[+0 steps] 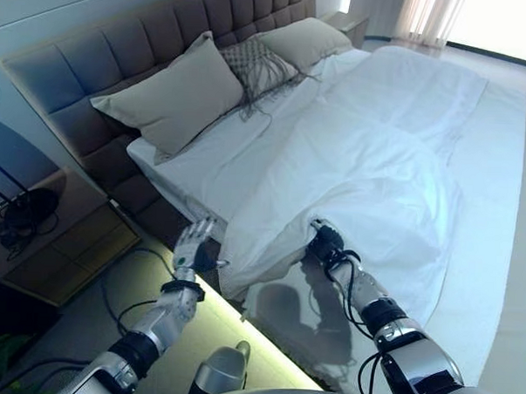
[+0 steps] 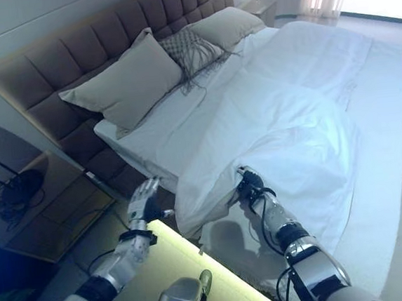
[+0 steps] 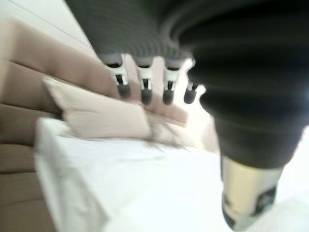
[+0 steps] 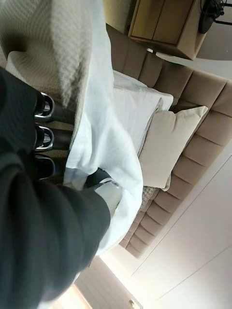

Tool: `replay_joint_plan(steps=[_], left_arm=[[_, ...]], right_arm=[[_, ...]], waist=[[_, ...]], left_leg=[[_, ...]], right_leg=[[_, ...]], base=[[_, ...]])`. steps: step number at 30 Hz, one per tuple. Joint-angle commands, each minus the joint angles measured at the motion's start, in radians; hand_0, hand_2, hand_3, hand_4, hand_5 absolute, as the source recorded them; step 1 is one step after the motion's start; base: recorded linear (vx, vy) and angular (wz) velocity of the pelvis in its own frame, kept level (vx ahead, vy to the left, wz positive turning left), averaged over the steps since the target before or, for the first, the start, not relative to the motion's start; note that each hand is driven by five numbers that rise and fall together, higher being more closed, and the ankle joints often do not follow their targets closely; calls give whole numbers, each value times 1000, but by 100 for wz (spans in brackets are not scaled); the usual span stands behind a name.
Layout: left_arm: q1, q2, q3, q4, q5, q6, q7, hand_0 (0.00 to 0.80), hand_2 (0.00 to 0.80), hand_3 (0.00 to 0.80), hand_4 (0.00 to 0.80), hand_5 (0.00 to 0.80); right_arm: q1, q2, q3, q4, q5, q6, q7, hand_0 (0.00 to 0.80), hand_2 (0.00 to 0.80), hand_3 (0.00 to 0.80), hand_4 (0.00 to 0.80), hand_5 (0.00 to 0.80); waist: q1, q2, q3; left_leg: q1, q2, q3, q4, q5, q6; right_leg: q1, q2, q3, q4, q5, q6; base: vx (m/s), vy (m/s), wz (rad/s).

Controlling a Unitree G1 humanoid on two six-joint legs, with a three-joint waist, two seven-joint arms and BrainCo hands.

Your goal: Make the bed neatly

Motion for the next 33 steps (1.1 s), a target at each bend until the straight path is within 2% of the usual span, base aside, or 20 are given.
replay_joint_plan(steps=[1,4,7,9,12,15,20,28,33], left_arm=[[-123,-16,-38,-4,5,10,-34,0,0,0,0,0],[-142,-54,-86,9,-63,62,-74,0,0,0,0,0],[-165,-99,-118,33,-249,155,-82,0,0,0,0,0],[-171,-125,-127,57,-321,185,-62,0,0,0,0,0],[-180,-147,-137,78,-300,217,-38,0,0,0,0,0],[-190,-145,-149,91,-196,265,-9,0,0,0,0,0],[-216,-136,-117,82,-176,327,71,0,0,0,0,0],[-204,-117,-33,124,-242,324,123,0,0,0,0,0],[-183,-156,-20,101,-354,344,157,0,0,0,0,0]], right_arm=[[-97,5,-33,-158,39,-41,16,800,800,800,800,800],[-111,-13,-40,-179,51,-30,12,800,800,800,800,800],[-140,-25,-44,-190,43,-17,5,800,800,800,800,800],[-161,-25,-48,-191,30,-8,9,800,800,800,800,800],[-188,-25,-51,-193,18,6,14,800,800,800,800,800],[-195,-18,-40,-218,-13,11,-3,800,800,800,800,800],[-177,1,0,-269,-31,22,-40,800,800,800,800,800],[-115,25,30,-331,-32,27,-82,800,800,800,800,800],[-70,34,41,-371,-14,20,-88,800,800,800,800,800]], waist=[[-13,-42,46],[-34,-36,59],[-51,-30,66],[-61,-25,74],[-68,-19,82],[-74,-19,79],[-89,-23,62],[-105,-27,48],[-113,-26,47]], left_leg=[[56,40,9,45,-67,27],[31,45,18,59,-59,24],[3,48,23,66,-48,24],[-13,51,29,69,-42,23],[-27,56,34,76,-35,22],[-32,61,37,78,-25,15],[-17,70,47,62,-18,10],[16,78,52,67,-12,0],[34,83,45,36,12,-1]], right_leg=[[38,-76,12,-336,479,141],[11,-85,14,-324,485,145],[-23,-90,24,-315,492,148],[-36,-88,28,-316,493,149],[-44,-93,30,-312,493,146],[-49,-101,29,-303,494,145],[-35,-89,25,-328,494,142],[-4,-86,22,-318,487,133],[4,-73,11,-321,491,139]], base=[[-30,-38,-1],[-60,-36,-2],[-88,-21,-5],[-104,-15,-12],[-40,-2,-9],[37,10,-4],[62,-6,-2],[95,10,-7],[93,-10,-1]])
